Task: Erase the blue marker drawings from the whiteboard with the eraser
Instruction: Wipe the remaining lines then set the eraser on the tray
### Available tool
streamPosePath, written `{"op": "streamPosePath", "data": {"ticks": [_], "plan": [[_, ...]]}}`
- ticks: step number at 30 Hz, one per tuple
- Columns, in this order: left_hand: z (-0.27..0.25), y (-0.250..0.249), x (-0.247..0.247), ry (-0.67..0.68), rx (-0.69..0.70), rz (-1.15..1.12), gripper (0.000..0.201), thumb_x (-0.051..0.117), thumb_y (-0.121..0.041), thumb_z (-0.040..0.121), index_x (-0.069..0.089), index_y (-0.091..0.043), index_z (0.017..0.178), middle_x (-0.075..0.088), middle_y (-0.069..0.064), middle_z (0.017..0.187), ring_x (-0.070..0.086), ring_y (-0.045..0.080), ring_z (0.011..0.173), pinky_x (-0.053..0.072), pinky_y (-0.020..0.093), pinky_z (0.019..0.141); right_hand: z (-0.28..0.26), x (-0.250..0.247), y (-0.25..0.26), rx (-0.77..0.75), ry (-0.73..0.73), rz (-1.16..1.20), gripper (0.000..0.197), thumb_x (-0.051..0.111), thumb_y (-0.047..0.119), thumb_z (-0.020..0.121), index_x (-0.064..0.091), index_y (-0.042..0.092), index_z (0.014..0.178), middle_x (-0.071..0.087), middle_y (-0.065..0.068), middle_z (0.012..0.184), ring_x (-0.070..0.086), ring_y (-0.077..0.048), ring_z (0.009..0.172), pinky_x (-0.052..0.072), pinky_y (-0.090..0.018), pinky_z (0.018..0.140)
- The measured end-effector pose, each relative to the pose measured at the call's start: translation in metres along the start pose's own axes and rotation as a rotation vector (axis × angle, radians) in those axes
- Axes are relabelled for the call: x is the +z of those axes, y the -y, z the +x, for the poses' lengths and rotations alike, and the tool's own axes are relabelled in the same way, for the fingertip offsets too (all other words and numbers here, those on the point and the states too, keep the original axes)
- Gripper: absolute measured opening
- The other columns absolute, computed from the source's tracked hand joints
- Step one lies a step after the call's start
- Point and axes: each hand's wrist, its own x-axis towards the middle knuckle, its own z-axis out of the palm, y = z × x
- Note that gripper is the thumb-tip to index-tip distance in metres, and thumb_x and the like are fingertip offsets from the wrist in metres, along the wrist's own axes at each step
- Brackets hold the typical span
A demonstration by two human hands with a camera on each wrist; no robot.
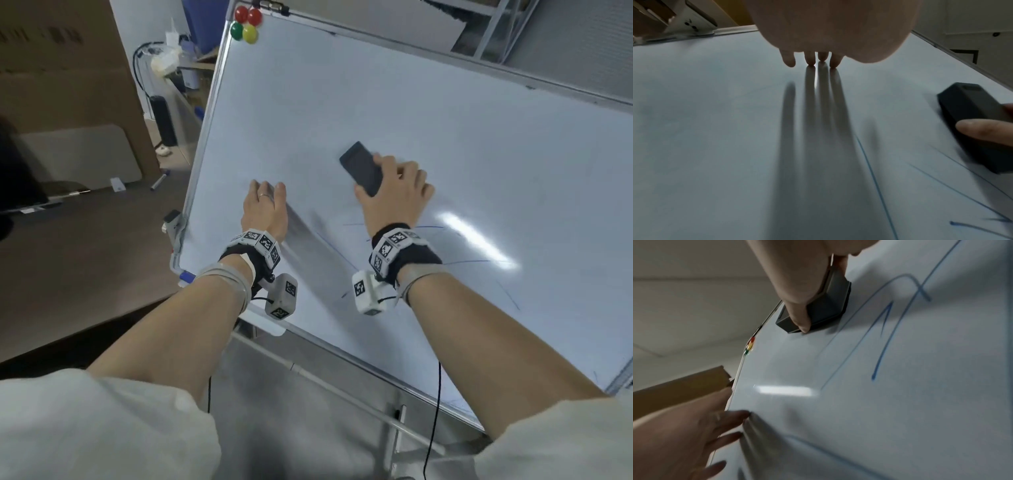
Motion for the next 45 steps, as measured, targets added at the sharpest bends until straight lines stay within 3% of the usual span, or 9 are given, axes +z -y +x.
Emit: {"op": "streamPosePath", "data": {"ticks": [4, 9, 11, 18, 25, 30, 33, 39, 45], "plan": [[-0.011, 0.001, 0.005, 0.013, 0.023, -0.011, 0.073, 0.015, -0.067, 0.095, 0.052, -0.018, 0.134, 0.022, 0.003, 0.164, 0.024, 0.021, 0.149, 0.026, 0.048, 0.121, -0.011, 0.002, -0.004, -0.018, -0.018, -0.002, 0.05, 0.074, 0.048, 0.07, 0.055, 0.033, 0.114, 0.052, -0.005, 0.105, 0.049, -0.028, 0.096, 0.031, -0.04, 0.082], [-0.017, 0.026, 0.005, 0.087, -0.013, -0.047, 0.094, 0.01, -0.074, 0.087, 0.036, -0.013, 0.154, 0.015, 0.001, 0.168, 0.007, 0.012, 0.155, 0.009, 0.037, 0.126, -0.093, 0.037, -0.001, -0.303, 0.165, -0.022, 0.058, 0.085, 0.043, 0.06, 0.06, 0.032, 0.111, 0.052, -0.002, 0.094, 0.049, -0.027, 0.087, 0.031, -0.039, 0.078], [-0.019, 0.035, 0.002, 0.1, -0.035, -0.044, 0.085, 0.014, -0.068, 0.096, 0.032, -0.01, 0.156, 0.014, 0.004, 0.168, 0.007, 0.013, 0.155, 0.008, 0.036, 0.127, -0.098, 0.039, -0.001, -0.352, 0.2, -0.013, 0.058, 0.085, 0.044, 0.059, 0.061, 0.033, 0.111, 0.052, -0.001, 0.093, 0.049, -0.026, 0.086, 0.031, -0.039, 0.078], [-0.025, 0.033, -0.01, 0.095, -0.025, -0.026, 0.07, 0.018, -0.056, 0.106, 0.032, -0.009, 0.156, 0.014, 0.007, 0.167, 0.013, 0.021, 0.155, 0.011, 0.04, 0.126, -0.028, 0.028, 0.027, -0.17, 0.091, 0.02, 0.049, 0.076, 0.044, 0.069, 0.057, 0.033, 0.113, 0.051, -0.004, 0.103, 0.047, -0.028, 0.096, 0.028, -0.04, 0.084], [-0.022, 0.039, 0.001, -0.016, -0.119, 0.043, 0.066, 0.024, -0.056, 0.104, 0.036, -0.013, 0.153, 0.014, 0.007, 0.167, 0.02, 0.025, 0.152, 0.02, 0.045, 0.123, -0.085, 0.046, 0.024, -0.409, 0.253, -0.041, 0.052, 0.081, 0.047, 0.064, 0.059, 0.036, 0.11, 0.053, 0.0, 0.096, 0.05, -0.025, 0.089, 0.029, -0.039, 0.08], [-0.022, 0.021, 0.017, -0.088, -0.124, 0.043, 0.07, 0.028, -0.055, 0.104, 0.032, -0.005, 0.153, 0.012, 0.007, 0.168, 0.018, 0.027, 0.153, 0.022, 0.047, 0.123, -0.029, 0.018, -0.008, -0.171, 0.006, -0.003, 0.051, 0.073, 0.044, 0.069, 0.057, 0.034, 0.117, 0.053, -0.004, 0.104, 0.049, -0.028, 0.095, 0.027, -0.039, 0.082], [-0.023, 0.017, 0.022, -0.114, -0.146, 0.002, 0.07, 0.029, -0.052, 0.105, 0.025, -0.005, 0.156, 0.011, 0.007, 0.168, 0.012, 0.024, 0.154, 0.021, 0.047, 0.123, -0.02, 0.014, -0.013, -0.088, -0.017, -0.011, 0.05, 0.071, 0.045, 0.07, 0.057, 0.035, 0.117, 0.052, -0.004, 0.103, 0.048, -0.028, 0.093, 0.027, -0.039, 0.081], [-0.023, 0.024, 0.023, -0.123, -0.114, 0.005, 0.068, 0.031, -0.05, 0.105, 0.024, -0.006, 0.157, 0.012, 0.007, 0.168, 0.013, 0.024, 0.154, 0.021, 0.047, 0.123, -0.094, 0.045, -0.002, -0.517, 0.273, -0.043, 0.055, 0.083, 0.046, 0.062, 0.061, 0.033, 0.111, 0.053, -0.003, 0.095, 0.05, -0.028, 0.088, 0.032, -0.041, 0.079], [-0.034, 0.01, 0.031, -0.203, -0.013, 0.121, 0.065, 0.033, -0.045, 0.106, 0.024, -0.004, 0.156, 0.011, 0.011, 0.167, 0.011, 0.025, 0.155, 0.014, 0.043, 0.125, -0.041, 0.007, -0.027, -0.129, 0.016, -0.02, 0.049, 0.072, 0.046, 0.071, 0.057, 0.033, 0.116, 0.053, -0.005, 0.102, 0.049, -0.028, 0.094, 0.031, -0.04, 0.084]]}}
